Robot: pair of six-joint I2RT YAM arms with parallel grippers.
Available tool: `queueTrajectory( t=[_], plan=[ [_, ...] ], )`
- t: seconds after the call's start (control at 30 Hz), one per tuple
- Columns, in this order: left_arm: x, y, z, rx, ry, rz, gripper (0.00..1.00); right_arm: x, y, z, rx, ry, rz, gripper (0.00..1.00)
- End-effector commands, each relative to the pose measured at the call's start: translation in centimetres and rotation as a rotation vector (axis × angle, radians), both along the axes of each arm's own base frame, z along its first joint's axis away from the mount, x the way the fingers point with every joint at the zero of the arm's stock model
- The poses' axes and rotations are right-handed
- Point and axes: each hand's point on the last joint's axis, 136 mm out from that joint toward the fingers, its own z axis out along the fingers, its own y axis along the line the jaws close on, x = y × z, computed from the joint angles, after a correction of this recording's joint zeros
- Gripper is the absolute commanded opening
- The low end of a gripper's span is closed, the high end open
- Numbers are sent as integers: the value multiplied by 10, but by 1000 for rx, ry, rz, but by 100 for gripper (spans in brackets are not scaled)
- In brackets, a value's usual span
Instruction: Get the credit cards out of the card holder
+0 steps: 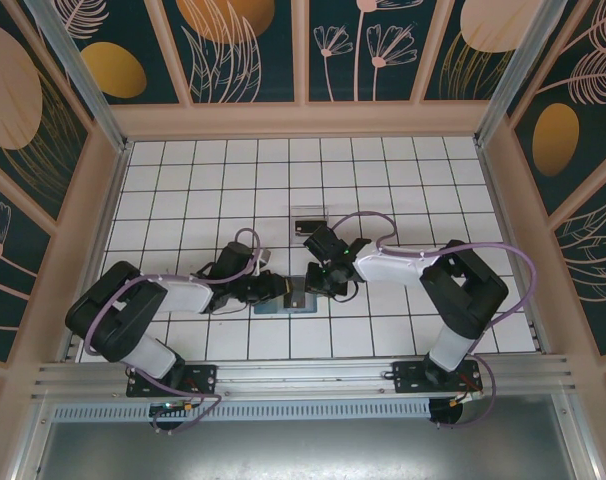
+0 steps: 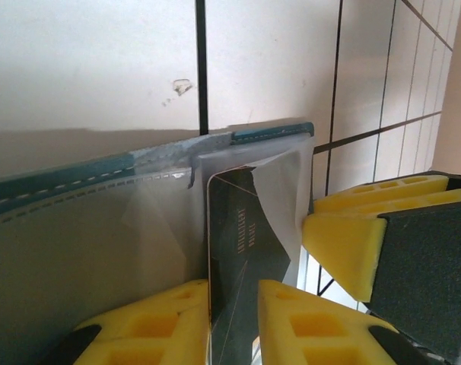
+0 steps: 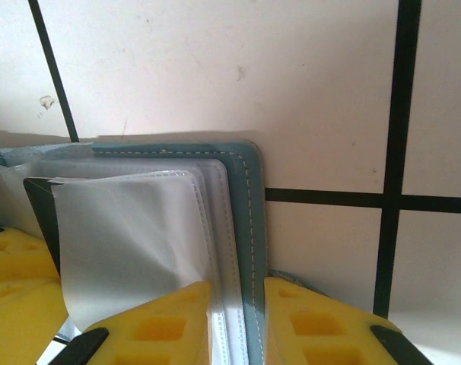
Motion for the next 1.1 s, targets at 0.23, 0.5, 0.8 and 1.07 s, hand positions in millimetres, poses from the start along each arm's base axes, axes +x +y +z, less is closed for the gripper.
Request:
queueTrajectory(
  t=[0.23,0.5,0.8,1.07],
  plan=[
    [-6,7,-23,64,63,-1,21,-17,-11,-28,-81,76,25,21],
    [-1,12,-17,114,17,-7,8,-17,-12,-30,-88,77,23,21],
    [-1,24,-6,197,-37,-27,5,-16,-16,-30,-95,74,14,21],
    [-1,36,10,275,-102,-59,3,-15,-15,-29,-95,73,14,21]
  ],
)
